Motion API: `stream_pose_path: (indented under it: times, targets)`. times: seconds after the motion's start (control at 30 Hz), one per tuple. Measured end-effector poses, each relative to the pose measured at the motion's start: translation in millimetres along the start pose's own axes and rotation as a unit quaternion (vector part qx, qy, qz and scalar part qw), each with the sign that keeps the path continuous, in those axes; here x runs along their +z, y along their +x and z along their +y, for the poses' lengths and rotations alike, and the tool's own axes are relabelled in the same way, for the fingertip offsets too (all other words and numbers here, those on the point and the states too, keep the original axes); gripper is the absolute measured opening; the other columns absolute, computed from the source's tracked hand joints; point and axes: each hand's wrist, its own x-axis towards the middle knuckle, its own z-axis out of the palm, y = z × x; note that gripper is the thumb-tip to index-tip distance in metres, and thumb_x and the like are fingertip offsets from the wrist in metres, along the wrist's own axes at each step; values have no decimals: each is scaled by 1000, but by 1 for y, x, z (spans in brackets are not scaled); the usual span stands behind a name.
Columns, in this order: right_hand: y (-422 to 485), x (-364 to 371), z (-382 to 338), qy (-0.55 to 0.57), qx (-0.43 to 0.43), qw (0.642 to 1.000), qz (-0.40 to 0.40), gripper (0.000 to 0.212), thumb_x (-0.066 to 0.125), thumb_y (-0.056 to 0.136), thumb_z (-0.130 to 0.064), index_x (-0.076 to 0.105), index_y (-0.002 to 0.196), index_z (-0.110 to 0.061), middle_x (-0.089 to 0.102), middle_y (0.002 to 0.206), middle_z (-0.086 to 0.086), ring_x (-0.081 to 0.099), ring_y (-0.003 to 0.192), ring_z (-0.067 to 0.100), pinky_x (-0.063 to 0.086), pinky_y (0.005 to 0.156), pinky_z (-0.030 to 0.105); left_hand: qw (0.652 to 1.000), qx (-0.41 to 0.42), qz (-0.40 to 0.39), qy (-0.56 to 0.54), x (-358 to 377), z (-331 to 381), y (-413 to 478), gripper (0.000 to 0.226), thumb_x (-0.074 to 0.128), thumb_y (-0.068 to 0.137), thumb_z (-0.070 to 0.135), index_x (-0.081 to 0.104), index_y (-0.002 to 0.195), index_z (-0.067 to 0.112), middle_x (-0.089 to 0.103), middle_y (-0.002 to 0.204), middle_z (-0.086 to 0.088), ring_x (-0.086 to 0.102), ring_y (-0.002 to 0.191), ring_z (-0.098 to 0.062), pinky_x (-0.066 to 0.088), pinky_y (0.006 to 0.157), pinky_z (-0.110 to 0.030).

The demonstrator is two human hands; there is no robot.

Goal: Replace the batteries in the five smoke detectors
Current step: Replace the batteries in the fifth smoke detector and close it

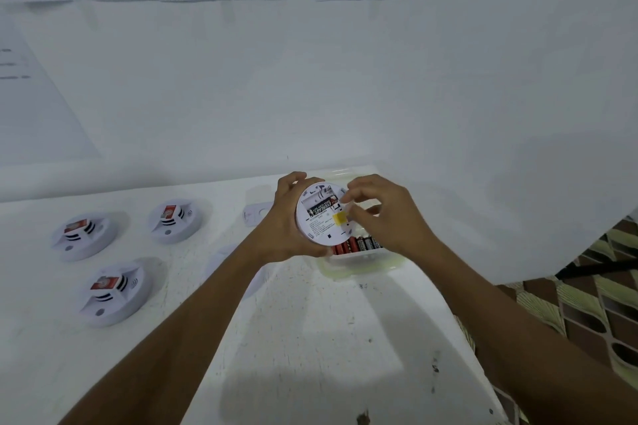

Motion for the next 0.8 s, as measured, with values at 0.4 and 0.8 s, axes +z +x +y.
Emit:
stream_pose_path:
  times: [0.4, 0.8]
  targets:
    - [3, 42, -17, 104, 149, 979, 88, 13, 63, 90, -11, 73, 94, -17, 70, 104, -8, 64, 101, 10, 56, 90, 36, 999, 14, 30, 35, -9, 2, -1, 97, 83, 41, 51, 27, 119, 70, 27, 129, 28, 28, 136, -20, 36, 111, -33]
    - [12, 48, -28, 201, 210, 952, 99, 1, 70, 87, -18, 70, 87, -18, 68, 102, -11, 64, 100, 8, 54, 70, 21, 998, 21, 48, 27, -9, -15, 4, 93, 82, 45, 52, 33, 123, 60, 33, 126, 21, 36, 129, -20, 39, 108, -34]
